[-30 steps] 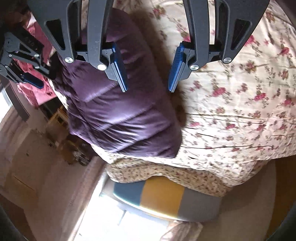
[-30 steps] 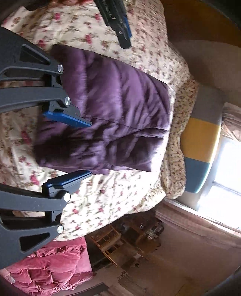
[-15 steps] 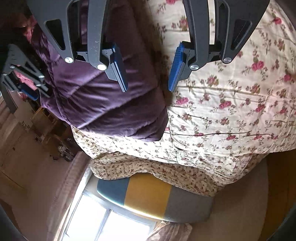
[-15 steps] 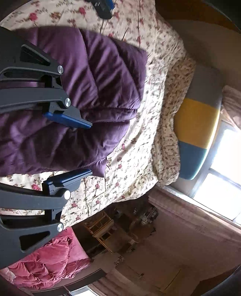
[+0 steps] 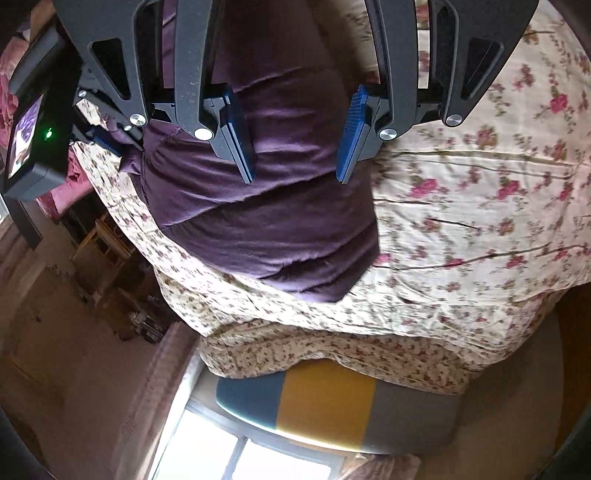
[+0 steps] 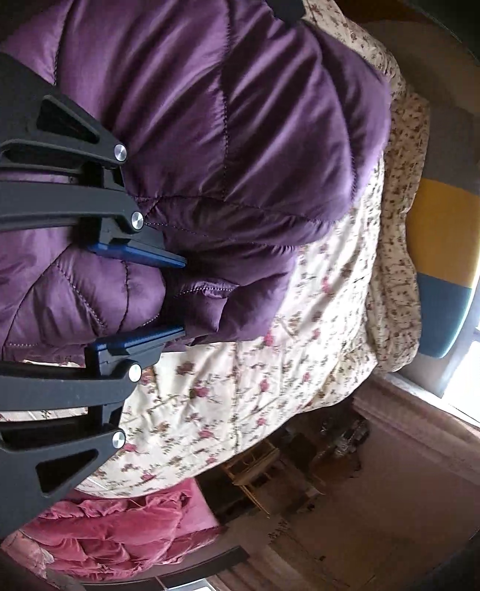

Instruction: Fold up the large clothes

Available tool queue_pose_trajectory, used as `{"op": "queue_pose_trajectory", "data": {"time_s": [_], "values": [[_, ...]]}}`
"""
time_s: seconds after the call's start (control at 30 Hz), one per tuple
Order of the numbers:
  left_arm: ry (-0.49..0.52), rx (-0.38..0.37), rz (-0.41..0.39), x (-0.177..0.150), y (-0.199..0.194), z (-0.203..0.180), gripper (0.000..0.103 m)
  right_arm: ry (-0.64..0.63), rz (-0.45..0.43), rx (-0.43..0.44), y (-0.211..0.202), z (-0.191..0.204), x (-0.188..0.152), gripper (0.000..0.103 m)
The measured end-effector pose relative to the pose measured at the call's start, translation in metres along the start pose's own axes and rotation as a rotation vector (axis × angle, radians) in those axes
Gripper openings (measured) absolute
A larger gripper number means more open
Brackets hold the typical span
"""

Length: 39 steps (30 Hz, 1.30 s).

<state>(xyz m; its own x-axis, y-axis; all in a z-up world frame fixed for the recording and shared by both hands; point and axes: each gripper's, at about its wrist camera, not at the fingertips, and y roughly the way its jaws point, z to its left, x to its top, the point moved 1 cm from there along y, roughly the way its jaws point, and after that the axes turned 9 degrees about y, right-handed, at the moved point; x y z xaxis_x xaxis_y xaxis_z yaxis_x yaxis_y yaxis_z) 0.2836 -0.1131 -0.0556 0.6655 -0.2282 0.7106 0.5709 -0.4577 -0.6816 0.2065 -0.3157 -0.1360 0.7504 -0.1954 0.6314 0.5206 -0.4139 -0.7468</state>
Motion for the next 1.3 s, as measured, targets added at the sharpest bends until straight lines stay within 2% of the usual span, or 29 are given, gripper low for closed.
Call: {"op": "queue_pose_trajectory", "data": {"time_s": [0.27,0.53,0.67,0.7,0.73,0.8,1.0,1.2,1.3], "values": [[0.098,0.028,0.045,-0.014,0.034,-0.026,0.045,0.087,0.022,0.061,0.019,-0.016,-0.017,0.029],[0.099,0.05,0.071,-0.026,0.054,-0.027,0.045,0.123,-0.002,0.099,0.024,-0.017,-0.02,0.029],[0.106,0.077,0.07,-0.023,0.046,-0.028,0.05,0.122,-0.011,0.102,0.019,-0.017,-0.018,0.032],[0.101,0.085,0.068,-0.022,0.043,-0.027,0.055,0.123,-0.014,0.106,0.017,-0.018,-0.017,0.032],[0.082,0.088,0.065,-0.02,0.038,-0.025,0.066,0.122,-0.018,0.111,0.014,-0.019,-0.016,0.032],[0.033,0.08,0.058,-0.019,0.029,-0.018,0.073,0.126,-0.024,0.122,0.009,-0.02,-0.013,0.034],[0.006,0.065,0.019,-0.027,-0.001,-0.014,0.073,0.151,-0.065,0.154,-0.016,-0.028,-0.011,0.049],[0.011,0.034,-0.006,-0.047,-0.026,-0.028,0.073,0.152,-0.098,0.189,-0.043,-0.035,-0.019,0.051],[0.035,0.024,0.002,-0.056,-0.025,-0.039,0.073,0.144,-0.096,0.185,-0.047,-0.034,-0.027,0.051]]}}
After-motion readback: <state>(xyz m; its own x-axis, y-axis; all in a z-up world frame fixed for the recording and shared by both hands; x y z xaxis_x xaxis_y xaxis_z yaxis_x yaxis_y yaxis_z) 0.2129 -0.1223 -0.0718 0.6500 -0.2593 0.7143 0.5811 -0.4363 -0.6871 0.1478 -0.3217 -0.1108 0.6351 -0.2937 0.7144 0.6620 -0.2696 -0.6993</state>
